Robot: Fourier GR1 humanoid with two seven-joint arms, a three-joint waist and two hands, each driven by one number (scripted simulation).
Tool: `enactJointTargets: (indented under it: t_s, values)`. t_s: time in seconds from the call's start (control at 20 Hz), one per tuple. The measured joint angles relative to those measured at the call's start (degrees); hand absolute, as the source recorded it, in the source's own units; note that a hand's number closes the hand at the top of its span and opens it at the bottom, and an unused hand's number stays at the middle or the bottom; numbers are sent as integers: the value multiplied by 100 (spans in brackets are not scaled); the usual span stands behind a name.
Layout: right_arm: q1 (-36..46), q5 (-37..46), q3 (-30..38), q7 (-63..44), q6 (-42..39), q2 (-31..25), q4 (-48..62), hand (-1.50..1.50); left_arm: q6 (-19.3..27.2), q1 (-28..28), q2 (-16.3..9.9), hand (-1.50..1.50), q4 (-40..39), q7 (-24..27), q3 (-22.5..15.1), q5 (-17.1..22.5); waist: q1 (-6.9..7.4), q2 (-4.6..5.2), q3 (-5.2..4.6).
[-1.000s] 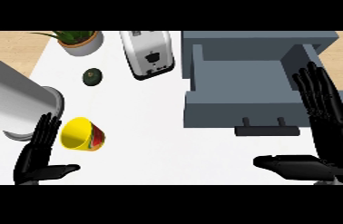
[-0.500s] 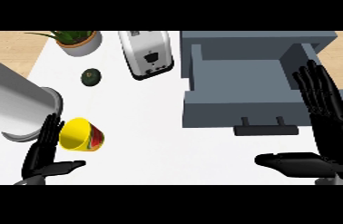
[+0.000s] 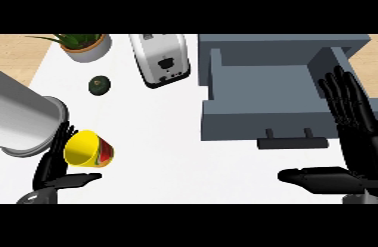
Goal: Pick up the cup, place it into the drawer and close the drawer
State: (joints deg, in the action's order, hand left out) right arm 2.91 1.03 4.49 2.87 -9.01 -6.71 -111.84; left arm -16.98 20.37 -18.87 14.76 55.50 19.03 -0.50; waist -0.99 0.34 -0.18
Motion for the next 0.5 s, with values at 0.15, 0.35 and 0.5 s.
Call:
enactJointTargets:
  t_s: [0.15, 0.35, 0.5]
  values:
    - [-108, -146, 91, -60, -98, -67, -127, -150, -36, 114, 24, -150, -78, -10, 4, 15, -16, 0, -1]
    - [-30, -118, 99, -128, -87, -86, -92, -150, -160, 185, 46, -150, -132, -10, 11, 53, -16, 9, -4]
    - [-13, -203, 177, -150, -137, -134, -61, -150, -251, 214, 105, -150, -119, -14, 3, 83, -15, 9, -4]
